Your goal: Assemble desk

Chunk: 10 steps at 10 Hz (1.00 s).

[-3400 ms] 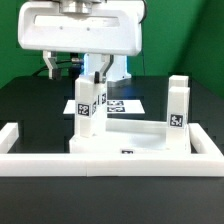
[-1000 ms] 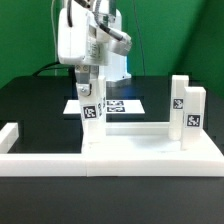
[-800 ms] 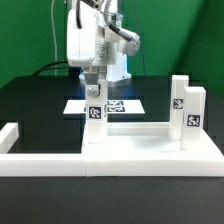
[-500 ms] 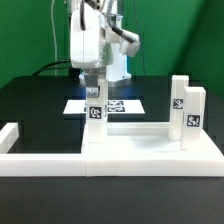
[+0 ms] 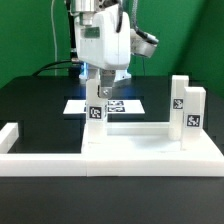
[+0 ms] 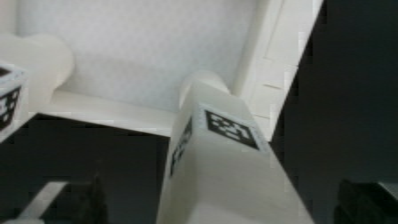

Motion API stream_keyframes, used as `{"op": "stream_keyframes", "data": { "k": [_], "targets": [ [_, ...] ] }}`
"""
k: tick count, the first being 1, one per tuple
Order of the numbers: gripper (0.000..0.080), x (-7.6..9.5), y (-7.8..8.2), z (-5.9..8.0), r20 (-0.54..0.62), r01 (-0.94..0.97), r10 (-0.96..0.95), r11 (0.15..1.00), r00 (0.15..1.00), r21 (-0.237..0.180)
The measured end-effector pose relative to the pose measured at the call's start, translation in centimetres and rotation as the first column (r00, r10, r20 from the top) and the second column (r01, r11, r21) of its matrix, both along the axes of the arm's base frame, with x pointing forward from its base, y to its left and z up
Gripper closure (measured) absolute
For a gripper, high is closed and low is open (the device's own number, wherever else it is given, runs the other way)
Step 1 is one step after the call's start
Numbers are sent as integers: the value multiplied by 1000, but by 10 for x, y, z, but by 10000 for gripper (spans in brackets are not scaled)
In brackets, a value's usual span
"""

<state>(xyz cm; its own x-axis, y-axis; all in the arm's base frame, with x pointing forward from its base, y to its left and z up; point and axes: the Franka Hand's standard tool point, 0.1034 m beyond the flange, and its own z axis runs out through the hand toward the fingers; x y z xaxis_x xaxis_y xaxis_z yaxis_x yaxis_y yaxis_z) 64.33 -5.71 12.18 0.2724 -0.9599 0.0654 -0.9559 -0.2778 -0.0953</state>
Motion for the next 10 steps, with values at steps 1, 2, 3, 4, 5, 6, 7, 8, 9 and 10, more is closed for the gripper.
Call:
{"op": "stream_keyframes", "data": {
  "k": [1,2,3,4,5,6,7,8,9,10],
  "targets": [
    [150,0,0,0,-3,-56,56,998,998,-7],
    [150,0,0,0,-9,-146,146,989,989,-20],
    [150,2,2,2,-48,-390,388,918,921,-76],
    [150,3,8,1,-64,-526,522,846,850,-82],
    [150,3,15,1,-59,-586,583,804,810,-99],
    [150,-2,20,0,-54,-615,613,780,788,-119],
    [150,-4,18,-1,-57,-608,606,785,793,-114],
    [260,-3,17,-1,-54,-592,590,798,805,-114],
    [396,-3,17,-2,-55,-592,590,797,805,-114],
    [396,-4,15,-2,-51,-560,558,821,828,-113]
  ]
}}
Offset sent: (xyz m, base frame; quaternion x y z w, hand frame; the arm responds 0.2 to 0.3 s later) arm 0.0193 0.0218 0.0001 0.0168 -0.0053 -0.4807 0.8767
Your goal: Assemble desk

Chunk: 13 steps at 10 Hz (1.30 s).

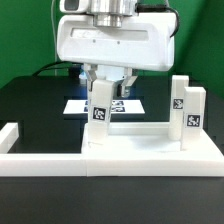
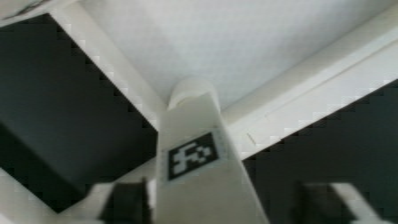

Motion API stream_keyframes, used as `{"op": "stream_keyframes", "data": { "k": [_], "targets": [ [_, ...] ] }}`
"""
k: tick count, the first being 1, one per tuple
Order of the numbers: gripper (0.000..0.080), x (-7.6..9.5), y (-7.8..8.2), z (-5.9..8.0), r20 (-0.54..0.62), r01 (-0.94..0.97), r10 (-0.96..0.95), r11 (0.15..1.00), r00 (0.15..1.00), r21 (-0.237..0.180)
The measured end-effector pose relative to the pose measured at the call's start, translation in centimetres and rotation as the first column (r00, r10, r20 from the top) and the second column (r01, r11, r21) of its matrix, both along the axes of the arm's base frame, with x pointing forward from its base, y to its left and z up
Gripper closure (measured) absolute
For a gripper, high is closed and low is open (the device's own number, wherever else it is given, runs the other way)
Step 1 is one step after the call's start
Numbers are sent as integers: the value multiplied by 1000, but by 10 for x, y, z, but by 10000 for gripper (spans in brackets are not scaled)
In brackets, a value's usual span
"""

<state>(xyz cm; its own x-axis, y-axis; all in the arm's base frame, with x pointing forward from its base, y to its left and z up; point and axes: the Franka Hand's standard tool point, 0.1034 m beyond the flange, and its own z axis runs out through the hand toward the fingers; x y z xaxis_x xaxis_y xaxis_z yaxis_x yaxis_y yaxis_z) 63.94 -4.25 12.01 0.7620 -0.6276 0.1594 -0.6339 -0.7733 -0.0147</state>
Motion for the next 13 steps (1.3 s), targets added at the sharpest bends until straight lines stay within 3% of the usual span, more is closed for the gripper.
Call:
{"op": "stream_keyframes", "data": {
  "k": [1,4,6,7,9,10,11,12,13],
  "targets": [
    [511,0,-1,0,8,100,-100,995,995,13],
    [511,0,0,-1,20,292,-293,955,956,45],
    [511,4,2,-1,11,613,-619,780,785,124],
    [511,4,3,-1,1,678,-686,720,728,150],
    [509,9,5,-1,-53,851,-872,460,487,253],
    [509,10,5,-1,-73,880,-905,384,418,279],
    [509,10,5,-1,-85,899,-927,327,365,291],
    [509,10,5,-1,-85,898,-926,330,368,291],
    [431,10,5,-1,-81,893,-921,345,382,290]
  ]
}}
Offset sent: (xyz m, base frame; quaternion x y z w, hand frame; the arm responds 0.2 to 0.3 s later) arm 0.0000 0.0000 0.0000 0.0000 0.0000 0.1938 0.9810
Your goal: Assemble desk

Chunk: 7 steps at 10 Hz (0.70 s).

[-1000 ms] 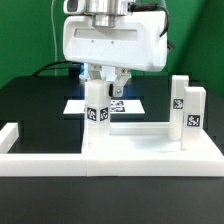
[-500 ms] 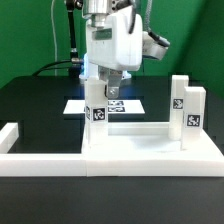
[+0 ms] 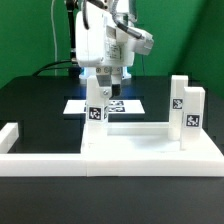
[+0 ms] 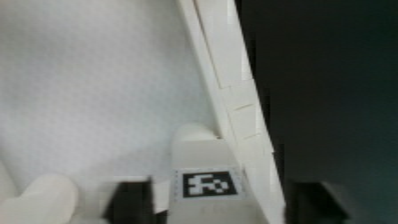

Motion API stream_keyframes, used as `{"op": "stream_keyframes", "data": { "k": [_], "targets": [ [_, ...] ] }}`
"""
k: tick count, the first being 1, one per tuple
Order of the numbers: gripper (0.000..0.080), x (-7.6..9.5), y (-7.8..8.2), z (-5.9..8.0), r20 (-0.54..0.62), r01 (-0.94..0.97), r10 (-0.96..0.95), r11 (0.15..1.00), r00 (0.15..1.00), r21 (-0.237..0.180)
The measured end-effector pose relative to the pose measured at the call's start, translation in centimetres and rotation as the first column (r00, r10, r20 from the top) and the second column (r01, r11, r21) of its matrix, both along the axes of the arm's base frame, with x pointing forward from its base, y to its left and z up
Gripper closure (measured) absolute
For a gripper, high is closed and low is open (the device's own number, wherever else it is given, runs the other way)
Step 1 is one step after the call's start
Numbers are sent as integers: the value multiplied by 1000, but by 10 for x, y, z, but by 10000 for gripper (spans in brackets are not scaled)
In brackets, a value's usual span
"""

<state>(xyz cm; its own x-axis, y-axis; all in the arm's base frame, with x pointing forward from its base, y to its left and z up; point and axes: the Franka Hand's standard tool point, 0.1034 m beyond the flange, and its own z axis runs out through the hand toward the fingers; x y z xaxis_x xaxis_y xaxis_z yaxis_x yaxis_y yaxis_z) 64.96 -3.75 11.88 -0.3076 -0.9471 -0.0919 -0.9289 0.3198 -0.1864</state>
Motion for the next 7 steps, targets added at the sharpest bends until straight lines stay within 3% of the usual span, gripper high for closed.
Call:
{"op": "stream_keyframes", "data": {
  "k": [1,2,3,4,7],
  "targets": [
    [284,0,-1,0,2,-53,53,999,999,-11],
    [284,0,-4,6,11,-250,251,967,968,-52],
    [179,-6,-6,9,25,-403,408,908,913,-111],
    [179,-17,-6,4,7,-507,512,853,859,-129],
    [151,-15,-8,4,-11,-619,626,769,780,-162]
  ]
}}
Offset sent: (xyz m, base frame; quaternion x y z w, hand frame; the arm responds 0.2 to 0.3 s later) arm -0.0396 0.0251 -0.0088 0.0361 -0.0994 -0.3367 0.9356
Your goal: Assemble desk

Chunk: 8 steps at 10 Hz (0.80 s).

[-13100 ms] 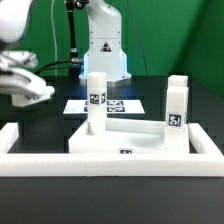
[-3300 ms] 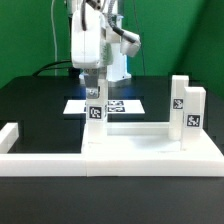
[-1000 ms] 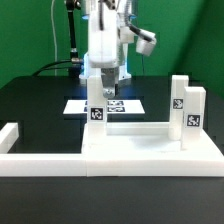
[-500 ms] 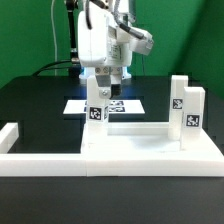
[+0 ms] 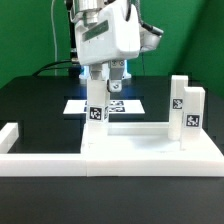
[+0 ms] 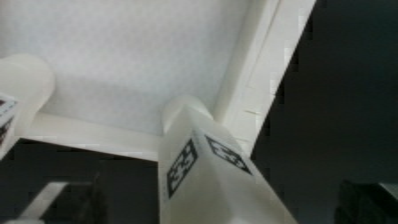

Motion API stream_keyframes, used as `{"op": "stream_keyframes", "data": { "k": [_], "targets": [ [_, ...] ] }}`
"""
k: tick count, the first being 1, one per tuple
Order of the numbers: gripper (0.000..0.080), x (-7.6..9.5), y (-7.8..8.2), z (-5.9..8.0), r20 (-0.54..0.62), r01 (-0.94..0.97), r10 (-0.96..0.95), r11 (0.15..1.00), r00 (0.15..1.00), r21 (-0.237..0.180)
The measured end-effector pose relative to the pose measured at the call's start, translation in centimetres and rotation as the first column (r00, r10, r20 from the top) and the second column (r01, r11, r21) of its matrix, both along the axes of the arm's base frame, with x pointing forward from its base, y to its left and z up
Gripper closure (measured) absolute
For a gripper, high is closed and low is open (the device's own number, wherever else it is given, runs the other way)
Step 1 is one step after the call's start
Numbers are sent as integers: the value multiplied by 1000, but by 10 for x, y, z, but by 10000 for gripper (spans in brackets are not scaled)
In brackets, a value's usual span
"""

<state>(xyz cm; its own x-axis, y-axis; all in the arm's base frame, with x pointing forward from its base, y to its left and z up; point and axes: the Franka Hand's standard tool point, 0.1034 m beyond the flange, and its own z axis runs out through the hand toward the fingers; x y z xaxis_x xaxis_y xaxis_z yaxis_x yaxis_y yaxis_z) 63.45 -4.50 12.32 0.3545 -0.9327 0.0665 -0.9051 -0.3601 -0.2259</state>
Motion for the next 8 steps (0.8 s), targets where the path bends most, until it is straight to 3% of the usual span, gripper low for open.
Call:
{"op": "stream_keyframes", "data": {
  "k": [1,2,4,6,8],
  "targets": [
    [150,0,-1,0,-11,-113,113,993,994,-28],
    [150,7,-7,3,-53,-364,361,929,931,-68],
    [150,16,-12,-1,-87,-579,573,814,815,-58],
    [150,17,-13,0,-84,-530,525,846,847,-53],
    [400,17,-13,-1,-83,-493,488,869,869,-47]
  ]
}}
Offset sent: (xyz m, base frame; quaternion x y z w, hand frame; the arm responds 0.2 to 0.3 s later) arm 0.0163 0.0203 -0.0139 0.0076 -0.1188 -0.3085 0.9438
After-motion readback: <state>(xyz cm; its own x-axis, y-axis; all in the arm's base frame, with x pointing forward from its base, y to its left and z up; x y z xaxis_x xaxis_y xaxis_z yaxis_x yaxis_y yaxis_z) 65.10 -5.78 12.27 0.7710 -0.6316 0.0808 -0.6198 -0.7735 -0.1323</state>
